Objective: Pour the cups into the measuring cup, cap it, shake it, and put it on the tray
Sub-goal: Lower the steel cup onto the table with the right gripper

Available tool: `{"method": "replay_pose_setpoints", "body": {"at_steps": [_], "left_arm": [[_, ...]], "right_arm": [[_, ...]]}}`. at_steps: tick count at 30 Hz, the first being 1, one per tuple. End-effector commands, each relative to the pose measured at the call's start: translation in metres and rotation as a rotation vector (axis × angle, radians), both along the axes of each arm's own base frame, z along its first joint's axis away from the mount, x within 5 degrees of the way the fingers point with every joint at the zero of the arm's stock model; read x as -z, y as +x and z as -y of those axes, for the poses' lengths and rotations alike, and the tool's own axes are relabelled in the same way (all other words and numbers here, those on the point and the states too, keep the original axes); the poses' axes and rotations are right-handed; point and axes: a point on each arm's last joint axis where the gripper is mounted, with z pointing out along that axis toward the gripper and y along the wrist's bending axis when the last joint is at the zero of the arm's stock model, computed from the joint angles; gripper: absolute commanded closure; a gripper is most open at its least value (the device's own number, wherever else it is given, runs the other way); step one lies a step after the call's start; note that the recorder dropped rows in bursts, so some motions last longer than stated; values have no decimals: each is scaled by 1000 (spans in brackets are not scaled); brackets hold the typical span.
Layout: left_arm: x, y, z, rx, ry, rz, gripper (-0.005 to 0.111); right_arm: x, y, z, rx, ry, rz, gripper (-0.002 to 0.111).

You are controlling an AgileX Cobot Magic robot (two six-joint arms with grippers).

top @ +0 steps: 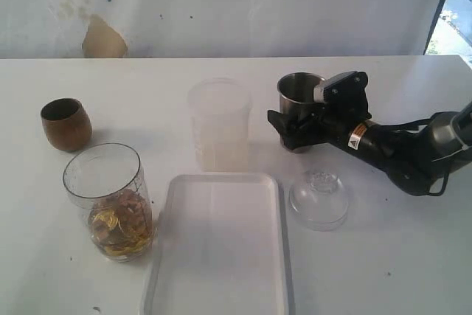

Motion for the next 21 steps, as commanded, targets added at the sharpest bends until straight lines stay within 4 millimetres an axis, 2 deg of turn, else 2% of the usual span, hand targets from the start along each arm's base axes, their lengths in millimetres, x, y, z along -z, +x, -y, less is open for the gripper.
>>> {"method": "replay_pose_setpoints", "body": {"at_steps": [1, 21], "left_arm": [[1, 0, 0, 2, -2, 2, 107], [1, 0, 0, 2, -2, 2, 107]], "right_arm": [[-3, 1, 3, 6, 1, 30, 13], [0, 1, 4, 32, 56, -37, 12]]}}
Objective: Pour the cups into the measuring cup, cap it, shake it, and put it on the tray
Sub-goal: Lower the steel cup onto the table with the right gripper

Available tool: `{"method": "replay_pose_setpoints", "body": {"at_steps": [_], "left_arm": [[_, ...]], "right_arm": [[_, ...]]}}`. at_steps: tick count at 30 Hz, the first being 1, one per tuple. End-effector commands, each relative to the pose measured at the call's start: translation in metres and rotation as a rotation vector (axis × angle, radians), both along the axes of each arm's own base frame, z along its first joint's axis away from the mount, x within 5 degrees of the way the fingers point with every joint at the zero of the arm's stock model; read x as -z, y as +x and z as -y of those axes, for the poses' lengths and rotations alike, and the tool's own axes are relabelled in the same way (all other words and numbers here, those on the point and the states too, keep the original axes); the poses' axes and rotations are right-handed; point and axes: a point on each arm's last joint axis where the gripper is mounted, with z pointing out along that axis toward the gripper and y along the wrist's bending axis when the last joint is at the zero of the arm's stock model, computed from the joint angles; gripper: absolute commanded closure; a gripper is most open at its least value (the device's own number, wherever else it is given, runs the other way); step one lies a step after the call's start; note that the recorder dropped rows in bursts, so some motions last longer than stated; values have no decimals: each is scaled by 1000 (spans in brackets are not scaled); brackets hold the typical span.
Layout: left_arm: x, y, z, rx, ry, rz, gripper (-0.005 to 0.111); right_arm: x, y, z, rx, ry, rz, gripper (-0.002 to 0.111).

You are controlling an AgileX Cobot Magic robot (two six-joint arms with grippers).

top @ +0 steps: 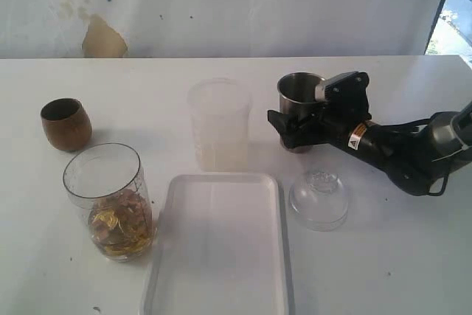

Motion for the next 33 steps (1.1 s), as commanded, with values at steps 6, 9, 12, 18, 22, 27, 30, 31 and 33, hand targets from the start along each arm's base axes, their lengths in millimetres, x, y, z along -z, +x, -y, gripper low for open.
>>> {"method": "replay_pose_setpoints", "body": {"at_steps": [6, 9, 12, 18, 22, 27, 30, 31, 33], "left_arm": [[1, 0, 0, 2, -2, 2, 107], [1, 0, 0, 2, -2, 2, 107], [1, 0, 0, 2, -2, 2, 107], [1, 0, 0, 2, -2, 2, 107], [1, 0, 0, 2, -2, 2, 107], [1, 0, 0, 2, -2, 2, 107], [1, 0, 0, 2, -2, 2, 107], [1, 0, 0, 2, -2, 2, 107], [1, 0, 0, 2, -2, 2, 107]], "right_arm": [[-1, 1, 3, 10, 14, -1, 3], [0, -1, 3, 9, 5, -14, 3], [-1, -4, 4, 15, 22, -47, 3], [-10, -11, 3, 10, 26, -40, 3], [-12, -17, 5, 11, 8, -37, 3], [-18, -25, 8, 22, 7, -38, 3], [-21, -29, 8, 21, 2, -38, 3], [-21, -30, 8, 20, -5, -38, 3], [-21, -34, 9, 20, -22, -35, 3]]}}
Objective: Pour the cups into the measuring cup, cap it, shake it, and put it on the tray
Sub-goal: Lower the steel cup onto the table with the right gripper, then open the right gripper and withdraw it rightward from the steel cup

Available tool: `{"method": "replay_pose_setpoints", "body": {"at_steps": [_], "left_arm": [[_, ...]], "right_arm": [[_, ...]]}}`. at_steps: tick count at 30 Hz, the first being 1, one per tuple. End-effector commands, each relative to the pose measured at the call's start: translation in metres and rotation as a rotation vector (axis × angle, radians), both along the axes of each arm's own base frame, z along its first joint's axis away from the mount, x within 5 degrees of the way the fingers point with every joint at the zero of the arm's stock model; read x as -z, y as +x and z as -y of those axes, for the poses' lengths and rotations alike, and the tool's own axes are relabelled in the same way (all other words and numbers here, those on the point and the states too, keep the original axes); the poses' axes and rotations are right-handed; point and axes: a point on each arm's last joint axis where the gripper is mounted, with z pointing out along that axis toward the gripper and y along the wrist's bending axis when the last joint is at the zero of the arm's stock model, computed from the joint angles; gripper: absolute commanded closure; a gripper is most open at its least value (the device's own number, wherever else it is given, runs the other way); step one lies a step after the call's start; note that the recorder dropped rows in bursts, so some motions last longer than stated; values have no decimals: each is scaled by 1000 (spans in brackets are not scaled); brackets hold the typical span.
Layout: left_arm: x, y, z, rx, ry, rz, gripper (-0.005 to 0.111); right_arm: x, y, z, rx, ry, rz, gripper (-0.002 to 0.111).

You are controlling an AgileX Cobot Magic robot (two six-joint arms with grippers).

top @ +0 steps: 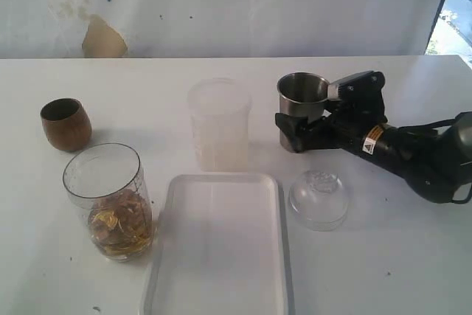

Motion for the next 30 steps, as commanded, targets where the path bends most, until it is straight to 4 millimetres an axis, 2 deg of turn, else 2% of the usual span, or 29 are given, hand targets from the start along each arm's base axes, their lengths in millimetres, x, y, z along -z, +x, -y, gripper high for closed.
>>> {"method": "replay_pose_setpoints", "body": {"at_steps": [1, 13, 19, 26, 30], "left_arm": [[1, 0, 0, 2, -2, 2, 107], [1, 0, 0, 2, -2, 2, 107], [1, 0, 0, 2, -2, 2, 107], [1, 0, 0, 2, -2, 2, 107], [1, 0, 0, 2, -2, 2, 107]], "right_arm": [[-3, -7, 4, 7, -40, 14, 3], [-16, -25, 6, 31, -55, 12, 3], [-29, -40, 7, 32, -56, 23, 3], [-51, -66, 7, 33, -51, 44, 3], [-63, -87, 10, 70, -28, -10, 3]]}}
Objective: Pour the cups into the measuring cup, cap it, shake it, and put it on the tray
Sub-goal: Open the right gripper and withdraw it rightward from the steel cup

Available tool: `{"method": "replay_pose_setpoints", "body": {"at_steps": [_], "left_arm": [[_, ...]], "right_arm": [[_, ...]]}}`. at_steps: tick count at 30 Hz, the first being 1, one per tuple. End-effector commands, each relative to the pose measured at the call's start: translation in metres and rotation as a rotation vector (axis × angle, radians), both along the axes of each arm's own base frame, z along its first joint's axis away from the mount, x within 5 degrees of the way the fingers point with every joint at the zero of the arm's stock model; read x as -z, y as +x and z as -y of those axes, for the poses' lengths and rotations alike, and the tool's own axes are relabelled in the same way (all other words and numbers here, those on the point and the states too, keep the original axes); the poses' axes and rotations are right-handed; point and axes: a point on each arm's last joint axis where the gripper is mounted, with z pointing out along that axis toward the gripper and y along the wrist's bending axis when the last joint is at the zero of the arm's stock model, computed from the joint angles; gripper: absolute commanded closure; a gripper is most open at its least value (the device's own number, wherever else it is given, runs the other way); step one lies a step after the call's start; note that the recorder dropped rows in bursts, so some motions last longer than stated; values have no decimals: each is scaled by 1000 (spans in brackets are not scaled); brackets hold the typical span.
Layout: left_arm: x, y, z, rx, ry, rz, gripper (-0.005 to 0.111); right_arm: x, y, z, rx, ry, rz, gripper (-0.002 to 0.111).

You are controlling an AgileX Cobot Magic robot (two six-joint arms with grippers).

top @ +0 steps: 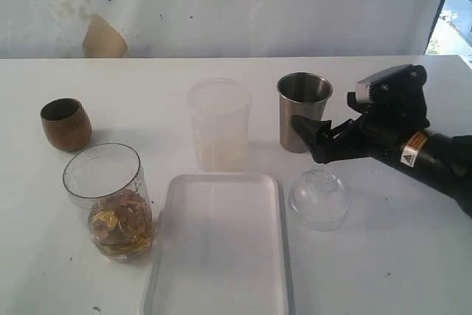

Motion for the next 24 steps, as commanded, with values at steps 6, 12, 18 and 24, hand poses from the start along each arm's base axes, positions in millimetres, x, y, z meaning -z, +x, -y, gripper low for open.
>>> {"method": "replay_pose_setpoints", "body": {"at_steps": [6, 12, 18, 24], "left_arm": [[1, 0, 0, 2, -2, 2, 107], [1, 0, 0, 2, 3, 2, 107], [1, 0, 0, 16, 99, -1, 107], [1, 0, 0, 20, 128, -3, 107]], "right_arm": [[-25, -28, 2, 36, 145, -68, 3], [-72, -49, 0, 16, 211, -21, 3], [-101, -73, 12, 149, 145, -19, 3], [-126, -97, 20, 239, 161, 20, 3]]}}
